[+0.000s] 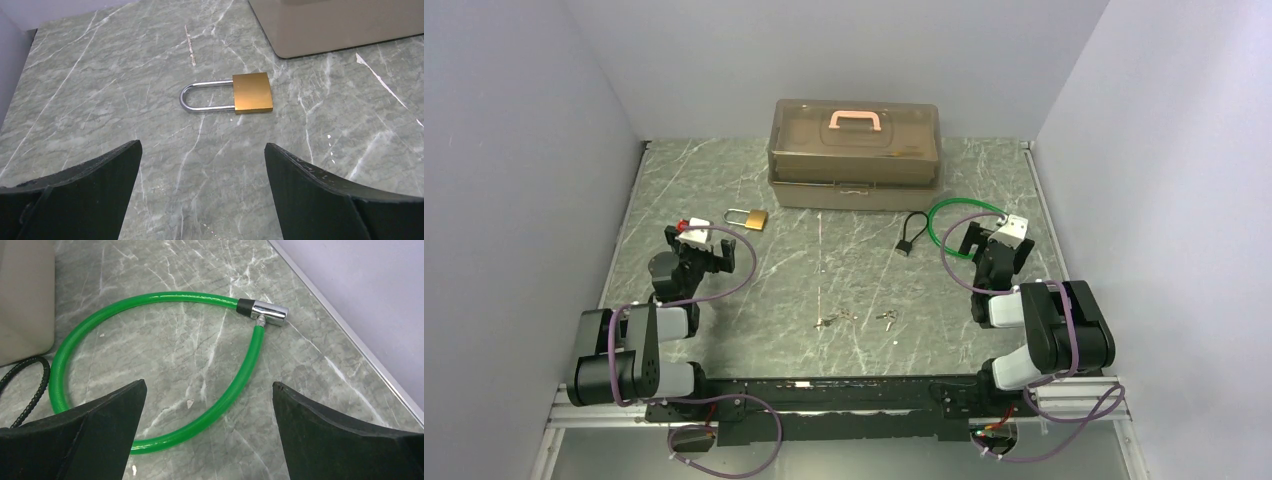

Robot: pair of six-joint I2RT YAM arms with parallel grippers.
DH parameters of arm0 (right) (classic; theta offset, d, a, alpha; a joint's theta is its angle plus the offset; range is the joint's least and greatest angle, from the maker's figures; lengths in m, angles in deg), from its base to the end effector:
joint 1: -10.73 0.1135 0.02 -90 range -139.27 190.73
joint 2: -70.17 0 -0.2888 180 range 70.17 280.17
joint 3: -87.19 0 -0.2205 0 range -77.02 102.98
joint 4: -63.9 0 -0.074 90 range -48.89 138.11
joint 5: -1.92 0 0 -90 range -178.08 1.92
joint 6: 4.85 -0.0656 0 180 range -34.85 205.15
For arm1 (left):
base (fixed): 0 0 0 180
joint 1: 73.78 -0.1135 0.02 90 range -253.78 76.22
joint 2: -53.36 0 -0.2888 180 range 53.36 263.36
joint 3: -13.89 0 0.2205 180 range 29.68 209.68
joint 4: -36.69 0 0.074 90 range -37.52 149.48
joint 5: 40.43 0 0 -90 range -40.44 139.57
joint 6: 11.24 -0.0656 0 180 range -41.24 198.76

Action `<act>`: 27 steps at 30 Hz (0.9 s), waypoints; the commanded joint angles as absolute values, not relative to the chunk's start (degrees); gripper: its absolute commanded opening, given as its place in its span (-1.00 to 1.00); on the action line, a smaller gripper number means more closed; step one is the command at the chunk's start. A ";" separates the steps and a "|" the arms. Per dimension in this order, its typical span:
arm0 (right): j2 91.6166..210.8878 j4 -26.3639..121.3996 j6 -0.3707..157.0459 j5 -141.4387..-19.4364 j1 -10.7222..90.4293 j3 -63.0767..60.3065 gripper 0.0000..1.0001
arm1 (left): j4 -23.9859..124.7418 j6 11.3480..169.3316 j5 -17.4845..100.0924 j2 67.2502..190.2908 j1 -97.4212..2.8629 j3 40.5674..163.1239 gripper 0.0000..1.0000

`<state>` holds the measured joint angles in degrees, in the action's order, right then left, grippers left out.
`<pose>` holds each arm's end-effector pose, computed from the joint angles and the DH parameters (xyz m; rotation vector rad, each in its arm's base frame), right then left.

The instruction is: Unlock with the key

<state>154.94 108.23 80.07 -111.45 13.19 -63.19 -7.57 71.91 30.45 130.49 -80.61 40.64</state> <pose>0.2524 -0.0152 0.1949 0.3346 1.7190 -0.2624 0.2324 0.0062 0.2107 0.2506 1.6538 -0.0996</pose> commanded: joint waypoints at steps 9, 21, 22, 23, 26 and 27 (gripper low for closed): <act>146.23 86.77 76.89 -120.15 16.83 -52.83 0.99 | -9.98 71.83 30.57 130.04 -80.81 41.60 0.98; 131.96 63.32 47.69 -83.83 9.29 -41.52 0.99 | 60.62 69.18 24.69 117.50 -80.99 75.94 0.98; 131.85 64.07 48.72 -81.19 9.35 -41.41 0.99 | 63.44 69.40 23.87 116.96 -80.99 77.44 0.98; 132.18 63.33 49.81 -80.17 10.11 -40.76 0.99 | 65.78 69.92 22.99 116.70 -80.99 78.97 0.98; 133.77 54.87 56.82 -91.13 18.95 -35.88 0.99 | 71.45 71.95 20.89 117.29 -80.96 83.00 0.98; 134.58 53.06 58.77 -94.76 22.33 -34.53 0.99 | 73.17 72.00 20.14 117.87 -80.98 84.28 0.98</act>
